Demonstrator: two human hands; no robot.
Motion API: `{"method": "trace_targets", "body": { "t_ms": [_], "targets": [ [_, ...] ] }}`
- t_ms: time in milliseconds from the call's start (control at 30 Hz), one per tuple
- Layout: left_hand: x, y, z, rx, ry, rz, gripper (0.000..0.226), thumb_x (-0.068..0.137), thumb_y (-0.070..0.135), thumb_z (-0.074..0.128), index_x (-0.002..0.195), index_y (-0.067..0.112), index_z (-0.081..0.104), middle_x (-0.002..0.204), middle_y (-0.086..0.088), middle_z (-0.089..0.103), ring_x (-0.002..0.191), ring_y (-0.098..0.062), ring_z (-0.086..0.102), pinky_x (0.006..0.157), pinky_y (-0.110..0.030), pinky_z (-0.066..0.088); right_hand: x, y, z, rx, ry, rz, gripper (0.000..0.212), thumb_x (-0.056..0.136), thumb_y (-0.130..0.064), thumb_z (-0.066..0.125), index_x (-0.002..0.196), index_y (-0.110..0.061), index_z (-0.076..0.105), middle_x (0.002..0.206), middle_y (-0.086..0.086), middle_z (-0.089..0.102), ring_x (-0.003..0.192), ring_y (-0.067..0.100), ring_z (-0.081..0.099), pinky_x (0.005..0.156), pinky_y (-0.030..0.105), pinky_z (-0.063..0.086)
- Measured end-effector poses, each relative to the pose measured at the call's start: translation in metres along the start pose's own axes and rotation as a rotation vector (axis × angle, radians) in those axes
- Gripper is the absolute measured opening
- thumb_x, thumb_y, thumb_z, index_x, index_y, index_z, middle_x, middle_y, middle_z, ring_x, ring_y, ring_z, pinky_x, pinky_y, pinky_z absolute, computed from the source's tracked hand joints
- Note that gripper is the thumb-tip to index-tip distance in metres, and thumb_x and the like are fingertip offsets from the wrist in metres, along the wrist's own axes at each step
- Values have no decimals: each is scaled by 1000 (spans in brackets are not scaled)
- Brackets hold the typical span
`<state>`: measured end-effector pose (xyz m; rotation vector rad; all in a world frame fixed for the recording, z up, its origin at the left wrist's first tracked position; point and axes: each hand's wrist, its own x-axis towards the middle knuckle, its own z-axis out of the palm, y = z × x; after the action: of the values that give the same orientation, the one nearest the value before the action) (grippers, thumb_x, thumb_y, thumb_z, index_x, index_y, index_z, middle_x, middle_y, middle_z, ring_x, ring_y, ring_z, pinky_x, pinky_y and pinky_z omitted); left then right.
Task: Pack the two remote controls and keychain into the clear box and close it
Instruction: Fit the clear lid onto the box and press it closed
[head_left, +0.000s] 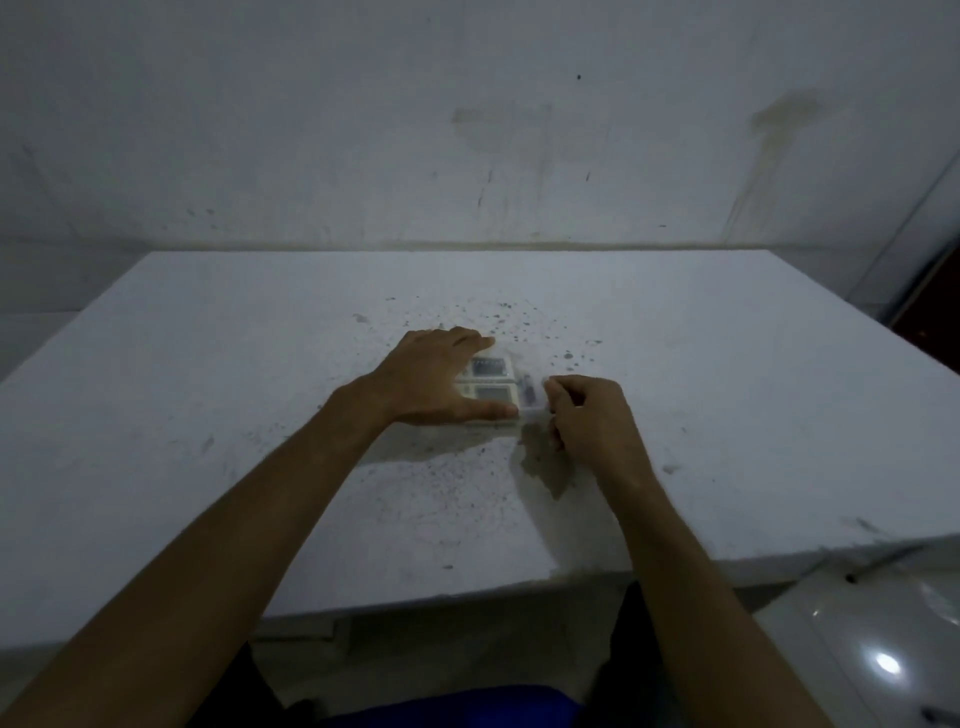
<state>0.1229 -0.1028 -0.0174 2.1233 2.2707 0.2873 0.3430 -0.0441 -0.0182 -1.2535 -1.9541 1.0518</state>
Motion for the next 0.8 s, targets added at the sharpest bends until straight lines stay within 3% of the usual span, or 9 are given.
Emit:
{"method": "trace_targets", "body": {
  "t_ms": [67,133,300,467,533,633,667,800],
  "targets": [
    [0,1,-3,-14,3,-7,124,61,106,32,158,28,32,165,1,36,146,-22,37,119,-47,23,12,0,-9,98,-81,55,27,101,-25,61,120,-11,73,74,5,74,54,9,68,56,24,57],
    [0,1,-5,-9,3,1,123,62,105,34,158,28,33,164,1,38,144,-22,39,118,-48,26,29,-5,-14,150,-98,90,28,99,-25,62,119,-8,75,79,8,76,54,8,69,52,20,55],
    [-1,1,-5,4,-4,7,116,68,99,41,159,27,31,164,0,36,144,-22,39,118,-46,25,64,-20,-2,183,-102,134,32,93,-35,72,104,-6,80,89,12,79,78,25,77,79,38,64],
    [0,-1,0,14,3,17,120,67,103,32,160,27,28,165,-1,34,145,-24,37,118,-47,24,81,-22,-2,66,-108,237,35,84,-36,80,91,-2,79,88,15,79,76,28,76,75,40,64],
    [0,1,-2,27,-1,25,117,69,101,35,160,27,28,165,-1,34,144,-24,38,118,-47,26,79,-28,-4,31,-88,215,34,86,-32,79,92,1,78,92,19,78,74,27,73,67,35,62],
    [-1,1,-4,17,-7,1,119,67,102,36,160,29,28,165,0,34,145,-22,37,119,-48,26,61,-32,2,-12,-53,148,34,96,-34,65,108,-5,79,111,19,75,98,32,72,90,41,58],
    [-2,0,-3,10,-4,-8,120,65,104,35,160,30,28,165,1,34,145,-22,36,119,-48,26,51,-28,4,-6,-39,137,35,98,-33,62,113,-6,78,114,17,75,99,30,71,90,41,58],
    [-2,-1,-1,-10,-20,-4,119,65,104,37,159,32,28,166,3,32,148,-22,33,120,-48,22,13,-4,3,99,13,102,25,101,-26,59,108,-11,78,89,10,77,68,15,67,55,21,54]
  ]
}}
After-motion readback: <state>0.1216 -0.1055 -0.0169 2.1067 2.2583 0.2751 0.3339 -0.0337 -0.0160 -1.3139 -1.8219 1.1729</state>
